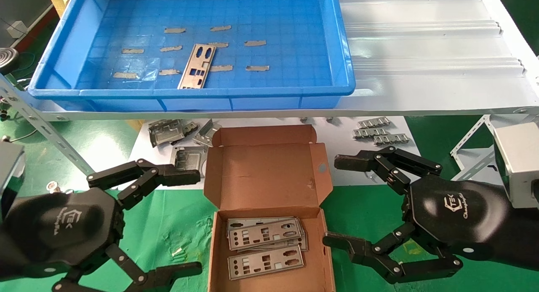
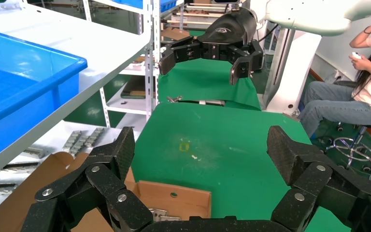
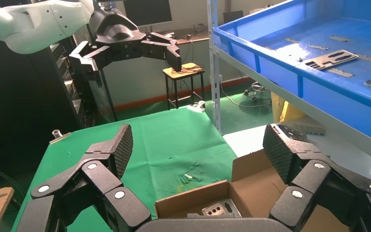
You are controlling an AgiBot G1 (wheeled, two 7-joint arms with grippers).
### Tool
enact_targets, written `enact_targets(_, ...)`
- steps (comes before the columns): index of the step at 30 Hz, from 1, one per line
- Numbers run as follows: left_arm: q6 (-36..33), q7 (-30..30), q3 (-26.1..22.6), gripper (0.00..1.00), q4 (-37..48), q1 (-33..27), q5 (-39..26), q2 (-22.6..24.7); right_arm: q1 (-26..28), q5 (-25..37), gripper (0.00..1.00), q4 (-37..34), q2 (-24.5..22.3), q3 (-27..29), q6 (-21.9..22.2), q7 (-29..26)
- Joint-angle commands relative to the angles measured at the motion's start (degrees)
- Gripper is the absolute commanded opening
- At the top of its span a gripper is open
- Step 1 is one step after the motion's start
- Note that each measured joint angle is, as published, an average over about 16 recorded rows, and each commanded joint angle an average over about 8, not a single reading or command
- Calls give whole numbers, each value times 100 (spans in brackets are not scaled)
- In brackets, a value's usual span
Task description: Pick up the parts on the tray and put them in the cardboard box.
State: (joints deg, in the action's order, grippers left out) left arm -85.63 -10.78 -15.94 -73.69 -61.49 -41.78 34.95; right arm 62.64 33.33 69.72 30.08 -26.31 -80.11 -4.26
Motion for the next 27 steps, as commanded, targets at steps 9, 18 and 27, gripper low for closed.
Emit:
enact_targets(9, -4, 4, -6, 100, 13, -5, -6, 6, 0, 0, 100, 0, 0, 0, 0, 0)
enact_targets(18, -6, 7, -9, 100, 17, -8, -10, 9, 0, 0, 100, 0, 0, 0, 0, 0)
enact_targets(27, -6, 8, -12, 100, 21, -10, -10, 11, 0, 0, 100, 0, 0, 0, 0, 0)
